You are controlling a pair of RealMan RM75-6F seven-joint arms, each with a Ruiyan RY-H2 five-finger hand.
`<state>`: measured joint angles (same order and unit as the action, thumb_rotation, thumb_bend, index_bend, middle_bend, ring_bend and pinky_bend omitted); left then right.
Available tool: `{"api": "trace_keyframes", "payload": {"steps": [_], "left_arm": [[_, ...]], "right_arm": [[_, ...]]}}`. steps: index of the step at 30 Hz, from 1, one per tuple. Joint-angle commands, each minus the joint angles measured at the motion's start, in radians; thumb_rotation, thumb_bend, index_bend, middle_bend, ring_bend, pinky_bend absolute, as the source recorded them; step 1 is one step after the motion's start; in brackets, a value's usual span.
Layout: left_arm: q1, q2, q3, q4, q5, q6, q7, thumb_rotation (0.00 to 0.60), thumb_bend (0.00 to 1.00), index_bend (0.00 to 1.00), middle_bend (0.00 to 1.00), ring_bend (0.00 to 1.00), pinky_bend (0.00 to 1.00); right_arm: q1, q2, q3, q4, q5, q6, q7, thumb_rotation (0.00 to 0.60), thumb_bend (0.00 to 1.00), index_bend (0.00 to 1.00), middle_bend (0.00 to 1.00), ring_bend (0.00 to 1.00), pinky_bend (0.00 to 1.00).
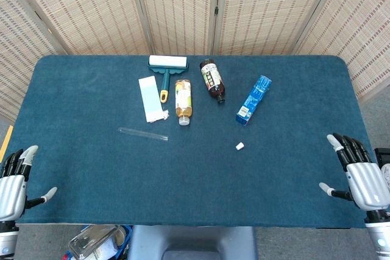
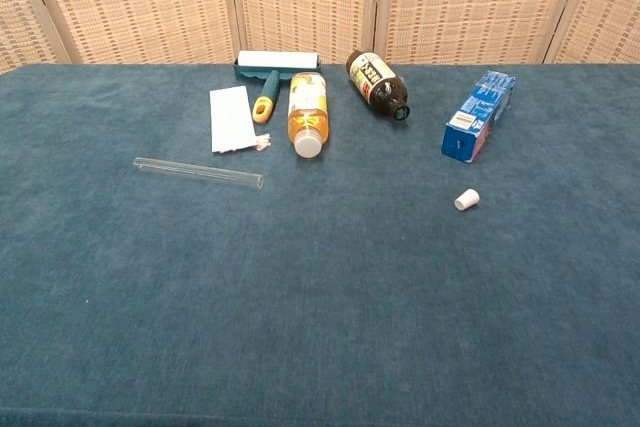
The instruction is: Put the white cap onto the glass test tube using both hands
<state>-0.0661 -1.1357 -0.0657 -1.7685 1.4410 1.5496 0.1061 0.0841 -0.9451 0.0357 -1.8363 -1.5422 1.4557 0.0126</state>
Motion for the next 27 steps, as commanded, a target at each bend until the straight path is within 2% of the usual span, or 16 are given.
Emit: {"api": "trace_keyframes", "payload": {"steps": [1, 13, 17, 20, 24, 27], "left_arm": [[0.001, 0.000, 0.001, 0.001, 0.001, -0.002, 0.000, 0.600, 0.12, 0.00, 0.00, 0.01, 0.05], [-0.026, -0.008, -0.013, 0.021, 0.023, -0.028, -0.020, 0.600, 0.12, 0.00, 0.00, 0.03, 0.05], [-0.079, -0.006, -0.047, 0.036, 0.031, -0.073, -0.018, 0.600, 0.12, 0.00, 0.00, 0.09, 0.08], [-0.141, -0.006, -0.078, 0.052, 0.028, -0.138, -0.015, 0.600, 0.12, 0.03, 0.09, 0.23, 0.27], [-0.238, -0.027, -0.117, 0.095, 0.027, -0.239, -0.024, 0.600, 0.12, 0.09, 0.32, 0.45, 0.64], [-0.317, -0.053, -0.141, 0.144, 0.022, -0.323, -0.006, 0.600, 0.12, 0.14, 0.45, 0.55, 0.77]], "right_arm": [[0.000, -0.002, 0.000, 0.002, 0.001, -0.001, 0.004, 0.600, 0.00, 0.00, 0.05, 0.01, 0.03], [0.003, 0.003, 0.006, 0.009, -0.012, 0.008, 0.023, 0.600, 0.00, 0.00, 0.05, 0.03, 0.03], [0.012, 0.006, 0.010, 0.003, -0.018, 0.000, 0.021, 0.600, 0.00, 0.00, 0.05, 0.03, 0.03], [0.024, 0.012, 0.014, -0.004, -0.021, -0.013, 0.022, 0.600, 0.00, 0.00, 0.05, 0.04, 0.03], [0.036, 0.017, 0.019, -0.013, -0.025, -0.024, 0.013, 0.600, 0.00, 0.00, 0.05, 0.04, 0.03], [0.044, 0.021, 0.020, -0.019, -0.020, -0.038, 0.011, 0.600, 0.00, 0.00, 0.05, 0.04, 0.03]]}}
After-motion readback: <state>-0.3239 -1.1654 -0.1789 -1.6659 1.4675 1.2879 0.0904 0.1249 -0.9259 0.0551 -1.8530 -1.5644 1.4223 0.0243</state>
